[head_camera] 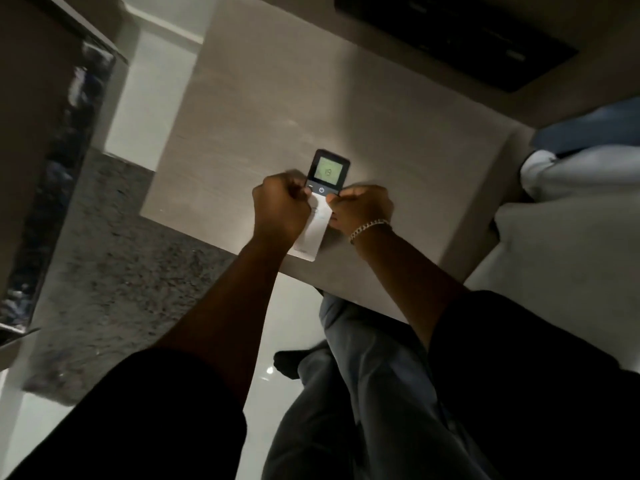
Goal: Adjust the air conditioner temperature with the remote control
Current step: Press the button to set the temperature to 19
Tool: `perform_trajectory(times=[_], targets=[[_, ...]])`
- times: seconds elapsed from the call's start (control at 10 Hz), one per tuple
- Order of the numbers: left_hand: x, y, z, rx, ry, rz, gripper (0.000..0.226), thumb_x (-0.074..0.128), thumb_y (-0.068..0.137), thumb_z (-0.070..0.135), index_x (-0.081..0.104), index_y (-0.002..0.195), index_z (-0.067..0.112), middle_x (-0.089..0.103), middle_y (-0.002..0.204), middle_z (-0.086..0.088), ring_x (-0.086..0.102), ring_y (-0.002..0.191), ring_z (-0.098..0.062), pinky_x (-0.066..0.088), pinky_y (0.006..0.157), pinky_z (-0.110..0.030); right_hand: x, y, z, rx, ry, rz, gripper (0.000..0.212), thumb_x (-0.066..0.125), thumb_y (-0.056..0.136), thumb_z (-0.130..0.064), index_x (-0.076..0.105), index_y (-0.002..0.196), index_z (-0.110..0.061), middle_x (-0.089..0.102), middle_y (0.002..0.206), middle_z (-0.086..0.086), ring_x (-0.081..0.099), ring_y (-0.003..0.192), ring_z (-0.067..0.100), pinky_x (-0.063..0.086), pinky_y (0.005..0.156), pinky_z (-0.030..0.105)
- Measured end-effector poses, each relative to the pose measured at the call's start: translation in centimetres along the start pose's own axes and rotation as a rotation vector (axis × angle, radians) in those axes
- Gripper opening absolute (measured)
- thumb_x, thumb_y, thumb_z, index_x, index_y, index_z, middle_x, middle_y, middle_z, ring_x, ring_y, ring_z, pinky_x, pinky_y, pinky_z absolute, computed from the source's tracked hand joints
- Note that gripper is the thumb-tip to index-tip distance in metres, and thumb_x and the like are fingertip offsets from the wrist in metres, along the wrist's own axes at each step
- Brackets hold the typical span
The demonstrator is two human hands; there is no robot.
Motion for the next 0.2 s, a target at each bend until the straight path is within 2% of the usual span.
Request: perform_trajectory(times=[0.1, 0.2], targets=[[1.85, -0.35, 0.09, 0.085, 0.105, 0.033, 0.017, 0.053, 0.086, 0.008, 0.07, 0.087, 0.009, 0.075, 0.09, -0.013, 0.067, 0.081, -0.024, 0.038, 0.07, -0.013, -0.29, 1.18, 0.83, -0.039, -0.09, 0.025, 0.021, 0.079, 0.072, -0.023, 0.077, 0.082, -0.004, 0.078, 0.086, 0.017, 0.074, 0.081, 0.034, 0.061, 0.081, 0.046], [1.4, -0.95, 0.1, 0.164, 0.198, 0.044, 0.021, 0.051, 0.085, 0.006, 0.07, 0.094, 0.011, 0.076, 0.094, -0.014, 0.069, 0.086, -0.03, 0.047, 0.072, -0.026, -0.43, 1.13, 1.17, -0.061, -0.14, 0.047, 0.023, 0.078, 0.071, -0.025, 0.077, 0.078, -0.004, 0.078, 0.081, 0.018, 0.074, 0.078, 0.035, 0.061, 0.078, 0.044]])
Point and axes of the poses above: each hand's wrist, its own y-axis towards the middle knuckle, its own x-axis out of the palm, z = x × y, the point moved 3 cm from there along y, towards the middle knuckle
